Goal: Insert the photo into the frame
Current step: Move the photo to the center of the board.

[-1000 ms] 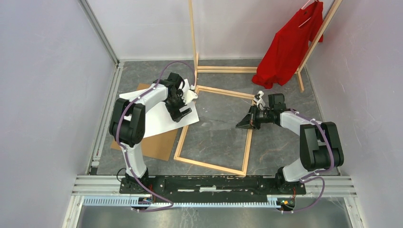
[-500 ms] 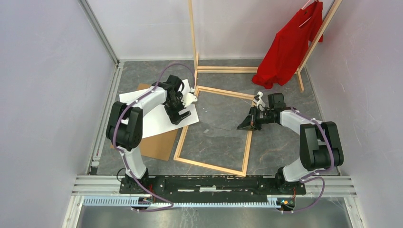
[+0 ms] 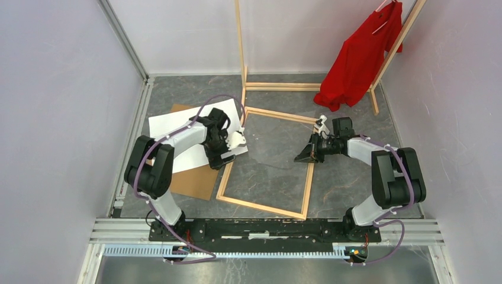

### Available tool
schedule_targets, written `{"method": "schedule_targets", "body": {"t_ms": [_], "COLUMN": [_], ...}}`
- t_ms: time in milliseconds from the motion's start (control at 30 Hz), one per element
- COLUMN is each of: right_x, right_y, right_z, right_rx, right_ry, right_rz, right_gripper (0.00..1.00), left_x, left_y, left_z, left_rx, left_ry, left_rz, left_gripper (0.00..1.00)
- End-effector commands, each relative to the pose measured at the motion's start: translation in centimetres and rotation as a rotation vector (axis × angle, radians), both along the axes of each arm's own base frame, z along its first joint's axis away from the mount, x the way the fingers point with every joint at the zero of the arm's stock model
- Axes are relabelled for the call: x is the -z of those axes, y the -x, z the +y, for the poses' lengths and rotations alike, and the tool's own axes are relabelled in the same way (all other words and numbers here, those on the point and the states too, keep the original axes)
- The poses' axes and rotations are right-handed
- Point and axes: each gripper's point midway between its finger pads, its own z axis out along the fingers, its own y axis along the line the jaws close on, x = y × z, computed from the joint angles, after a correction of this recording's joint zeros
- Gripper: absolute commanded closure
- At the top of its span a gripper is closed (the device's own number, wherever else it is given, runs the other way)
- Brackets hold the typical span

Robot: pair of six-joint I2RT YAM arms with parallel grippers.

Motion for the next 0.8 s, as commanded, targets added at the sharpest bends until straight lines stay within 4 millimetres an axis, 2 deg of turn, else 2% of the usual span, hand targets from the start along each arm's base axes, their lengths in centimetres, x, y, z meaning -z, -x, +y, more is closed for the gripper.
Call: {"method": "schedule_targets", "body": {"t_ms": [0, 100, 200, 500, 600, 700, 767], "right_x": [0.6, 0.9, 0.1, -5.8, -7.5, -8.2, -8.3], "right_y": [-0.7, -0.7, -0.9, -1.8, -2.3, -2.5, -2.6], "right_z": [0.0, 0.0, 0.1, 0.6, 0.6, 0.6, 0.7], "right_rx": [0.016, 0.017, 0.016, 0.036, 0.045, 0.043, 0.041], "right_ry": [-0.001, 0.004, -0.008, -0.110, -0.119, -0.122, -0.125], "right_rz": [-0.037, -0.038, -0.072, -0.240, -0.279, -0.289, -0.283], "right_gripper": [1.00, 1.00, 1.00, 1.00, 1.00, 1.00, 1.00], "left_x": [0.8, 1.7, 1.7, 1.5, 0.9, -0.2, -0.6], "left_y": [-0.7, -0.8, -0.8, -0.9, -1.7, -3.3, -4.9], "left_z": [-1.4, -1.2, -1.9, -5.9, -6.7, -6.0, -4.6], "left_rx": [0.001, -0.011, -0.014, 0.029, 0.021, -0.008, -0.046], "left_ry": [0.030, 0.015, 0.046, 0.100, 0.113, 0.095, 0.051], "left_rz": [-0.046, -0.037, -0.032, -0.034, -0.049, -0.105, -0.169], "left_gripper": [0.00, 0.00, 0.00, 0.00, 0.00, 0.00, 0.00]}}
